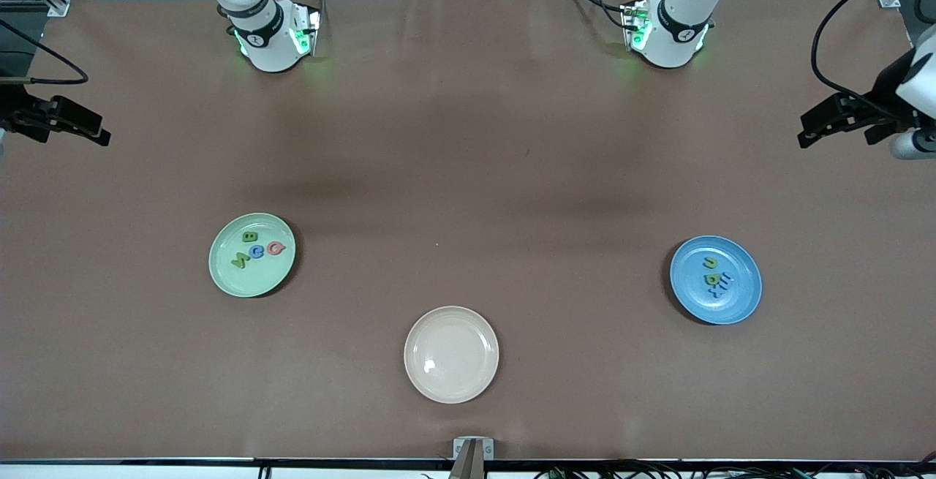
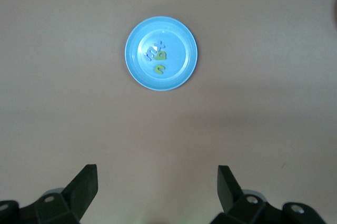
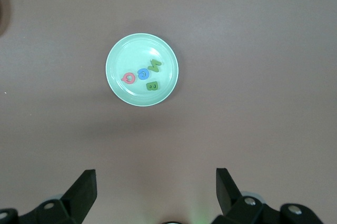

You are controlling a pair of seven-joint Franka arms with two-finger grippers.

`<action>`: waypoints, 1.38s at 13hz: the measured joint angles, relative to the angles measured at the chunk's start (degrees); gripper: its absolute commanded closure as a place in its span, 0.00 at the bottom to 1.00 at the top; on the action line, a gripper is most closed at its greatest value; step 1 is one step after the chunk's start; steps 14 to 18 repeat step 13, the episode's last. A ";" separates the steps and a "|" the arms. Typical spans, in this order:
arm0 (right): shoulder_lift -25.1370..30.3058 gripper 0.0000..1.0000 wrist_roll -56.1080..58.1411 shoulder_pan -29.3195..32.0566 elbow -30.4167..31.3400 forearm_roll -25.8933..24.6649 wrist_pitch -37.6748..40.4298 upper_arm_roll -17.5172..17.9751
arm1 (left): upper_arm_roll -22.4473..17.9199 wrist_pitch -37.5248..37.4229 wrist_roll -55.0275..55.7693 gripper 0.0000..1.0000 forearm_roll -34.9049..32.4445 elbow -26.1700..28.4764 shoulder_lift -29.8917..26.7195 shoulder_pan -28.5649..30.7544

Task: Sort upper and lower case letters into plates

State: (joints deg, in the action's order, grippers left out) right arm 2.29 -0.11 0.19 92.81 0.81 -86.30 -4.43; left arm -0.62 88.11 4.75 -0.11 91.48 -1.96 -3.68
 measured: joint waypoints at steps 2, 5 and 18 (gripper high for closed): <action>0.20 0.00 0.01 -0.02 0.00 0.00 -0.02 0.05 | 1.33 0.09 0.01 0.00 0.00 1.71 -1.41 -0.03; 0.98 0.00 0.01 -0.02 0.71 0.04 -0.37 0.08 | 3.48 0.15 2.03 0.00 0.00 3.68 -3.22 -0.02; 2.84 0.00 0.04 -0.04 3.00 0.05 -2.30 0.22 | 3.44 0.79 1.73 0.00 0.00 4.39 -4.90 0.25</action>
